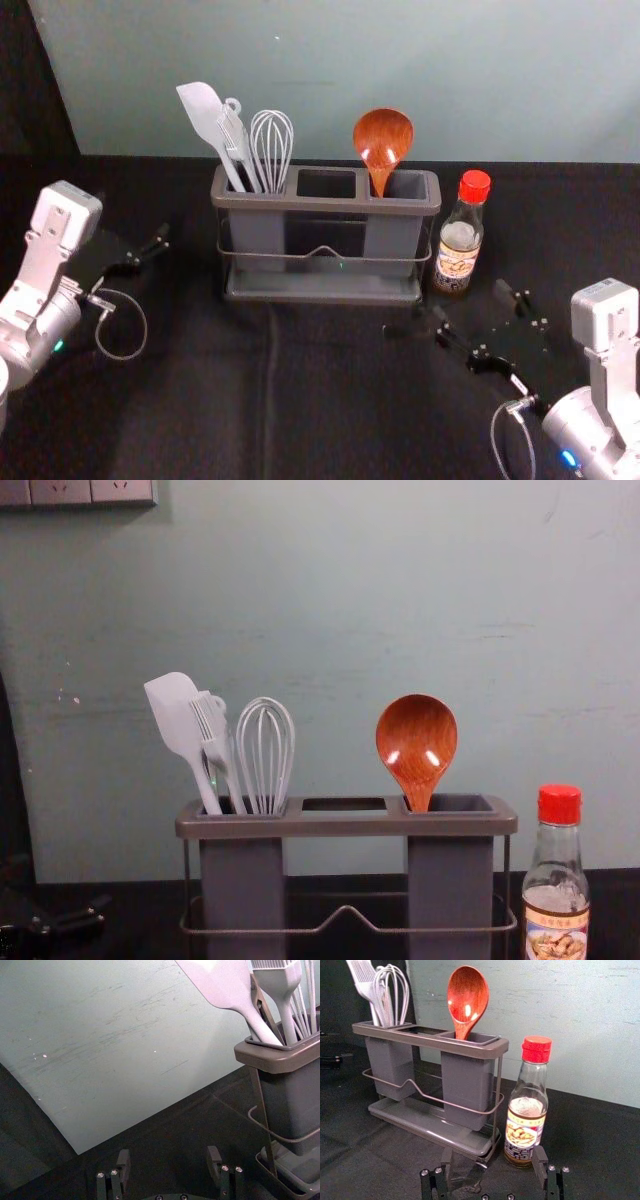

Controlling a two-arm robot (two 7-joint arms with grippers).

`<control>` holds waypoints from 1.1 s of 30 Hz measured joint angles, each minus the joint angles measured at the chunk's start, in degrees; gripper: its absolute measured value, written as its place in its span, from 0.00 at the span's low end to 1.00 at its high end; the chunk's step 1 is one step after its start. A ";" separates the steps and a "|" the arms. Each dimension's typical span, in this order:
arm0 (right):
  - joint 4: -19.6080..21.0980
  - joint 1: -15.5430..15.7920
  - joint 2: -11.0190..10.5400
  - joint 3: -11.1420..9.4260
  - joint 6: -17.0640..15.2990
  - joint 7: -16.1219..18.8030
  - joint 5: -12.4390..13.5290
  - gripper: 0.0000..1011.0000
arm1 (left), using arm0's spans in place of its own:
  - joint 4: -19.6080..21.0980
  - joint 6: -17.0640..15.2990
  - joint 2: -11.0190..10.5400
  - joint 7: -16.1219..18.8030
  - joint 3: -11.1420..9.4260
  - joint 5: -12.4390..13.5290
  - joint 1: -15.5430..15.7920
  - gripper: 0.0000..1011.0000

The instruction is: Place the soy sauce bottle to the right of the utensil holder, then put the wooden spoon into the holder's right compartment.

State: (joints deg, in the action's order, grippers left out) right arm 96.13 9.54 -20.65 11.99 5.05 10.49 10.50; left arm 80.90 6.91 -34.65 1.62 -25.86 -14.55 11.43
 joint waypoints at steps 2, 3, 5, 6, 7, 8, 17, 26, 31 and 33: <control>-0.13 -0.07 0.22 -0.20 0.00 0.03 -0.04 0.99 | 0.00 0.00 0.00 0.00 0.00 0.00 0.00 0.99; -0.26 -0.17 0.40 -0.38 -0.01 0.39 0.00 0.99 | 0.00 0.00 0.00 0.00 0.00 0.00 0.00 0.99; -0.38 -0.27 0.52 -0.50 -0.04 0.72 0.07 0.99 | 0.00 0.00 0.00 0.00 0.00 0.00 0.00 0.99; -0.38 -0.27 0.51 -0.50 -0.04 0.72 0.07 0.99 | 0.00 0.00 0.00 0.00 0.00 0.00 0.00 0.99; -0.38 -0.27 0.49 -0.49 -0.04 0.73 0.07 0.99 | 0.00 0.00 0.00 0.00 0.00 0.00 0.00 0.99; -0.38 -0.27 0.49 -0.49 -0.04 0.73 0.07 0.99 | 0.00 0.00 0.00 0.00 0.00 0.00 0.00 0.99; -0.37 -0.23 0.44 -0.37 -0.06 0.68 0.07 0.99 | 0.00 0.00 0.00 0.00 0.00 0.00 0.00 0.99; -0.34 -0.19 0.40 -0.32 -0.08 0.60 0.06 0.99 | 0.00 0.00 0.00 0.00 0.00 0.00 0.00 0.99; -0.31 -0.19 0.38 -0.29 -0.08 0.58 0.04 0.99 | 0.00 0.00 0.00 0.00 0.00 0.00 0.00 0.99; -0.30 -0.18 0.37 -0.28 -0.08 0.57 0.04 0.99 | 0.00 0.00 0.00 0.00 0.00 0.00 0.00 0.99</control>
State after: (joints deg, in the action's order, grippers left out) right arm 95.83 9.36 -20.28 11.71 4.97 11.06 10.54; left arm 80.90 6.90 -34.65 1.62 -25.86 -14.55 11.43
